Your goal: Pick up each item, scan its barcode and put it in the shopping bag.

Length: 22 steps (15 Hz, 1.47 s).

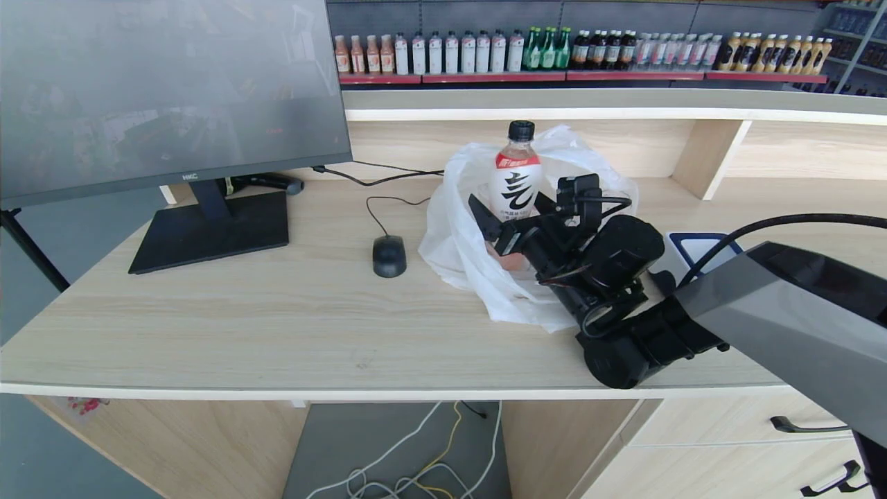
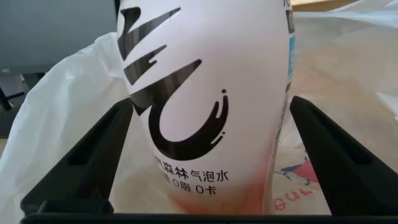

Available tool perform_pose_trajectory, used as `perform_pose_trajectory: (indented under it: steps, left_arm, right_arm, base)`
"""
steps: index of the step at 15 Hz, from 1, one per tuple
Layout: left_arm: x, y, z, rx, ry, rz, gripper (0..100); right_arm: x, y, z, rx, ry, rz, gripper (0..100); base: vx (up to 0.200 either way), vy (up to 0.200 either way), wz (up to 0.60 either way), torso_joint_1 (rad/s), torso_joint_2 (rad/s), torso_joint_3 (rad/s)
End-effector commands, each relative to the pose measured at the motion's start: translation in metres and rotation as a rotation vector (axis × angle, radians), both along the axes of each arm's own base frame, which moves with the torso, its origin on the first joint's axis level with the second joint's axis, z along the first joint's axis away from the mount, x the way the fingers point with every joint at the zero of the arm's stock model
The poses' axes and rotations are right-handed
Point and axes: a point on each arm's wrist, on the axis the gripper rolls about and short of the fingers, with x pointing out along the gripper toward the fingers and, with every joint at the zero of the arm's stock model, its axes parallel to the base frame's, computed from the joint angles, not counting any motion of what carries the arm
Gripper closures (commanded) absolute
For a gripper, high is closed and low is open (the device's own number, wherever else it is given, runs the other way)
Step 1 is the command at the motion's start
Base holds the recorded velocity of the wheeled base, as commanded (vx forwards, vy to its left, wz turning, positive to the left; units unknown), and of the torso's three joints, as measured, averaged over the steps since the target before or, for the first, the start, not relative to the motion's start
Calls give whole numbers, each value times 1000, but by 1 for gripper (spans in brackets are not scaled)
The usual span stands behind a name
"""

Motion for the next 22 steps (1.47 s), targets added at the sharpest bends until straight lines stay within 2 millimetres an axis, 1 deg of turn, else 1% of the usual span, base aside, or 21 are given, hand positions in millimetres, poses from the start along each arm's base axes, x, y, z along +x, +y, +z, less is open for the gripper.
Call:
perform_pose_trajectory:
  steps: [1,4,6,7,9,10,11,13,15,16,18,22]
  left_arm:
    - [0,0,0,0,0,1,0]
    - [0,0,0,0,0,-1,0]
    - [0,0,0,0,0,1,0]
    - [0,0,0,0,0,1,0]
    - [0,0,0,0,0,-1,0]
    - [0,0,0,0,0,1,0]
    - [0,0,0,0,0,1,0]
    - [0,0,0,0,0,-1,0]
    - [0,0,0,0,0,1,0]
    - [0,0,0,0,0,-1,0]
    - [0,0,0,0,0,1,0]
    - [0,0,0,0,0,-1,0]
  right_arm:
    - [-7,-2,4,-1,-2,5,0]
    - [-25,-10,10,1,-3,10,0]
    - [-47,-16,22,2,-6,25,0]
    - [-61,-18,28,-1,-2,36,0]
    - [-94,-27,30,-42,28,51,0]
    - [-114,-34,33,-61,40,61,0]
    - [-131,-37,36,-70,38,78,0]
    - [-153,-31,51,-42,-1,139,0]
    - [-164,-32,55,-34,-6,154,0]
    - [-172,-39,51,-42,15,145,0]
    - [-185,-48,49,-51,29,150,0]
    - [-200,-60,56,-35,8,147,0]
  base:
    - [0,0,0,0,0,0]
    - [0,0,0,0,0,0]
    - [0,0,0,0,0,0]
    - [0,0,0,0,0,0]
    - [0,0,0,0,0,0]
    - [0,0,0,0,0,0]
    - [0,0,0,0,0,0]
    - [0,0,0,0,0,0]
    - [0,0,0,0,0,0]
    - [0,0,0,0,0,0]
    - [0,0,0,0,0,0]
    - [0,0,0,0,0,0]
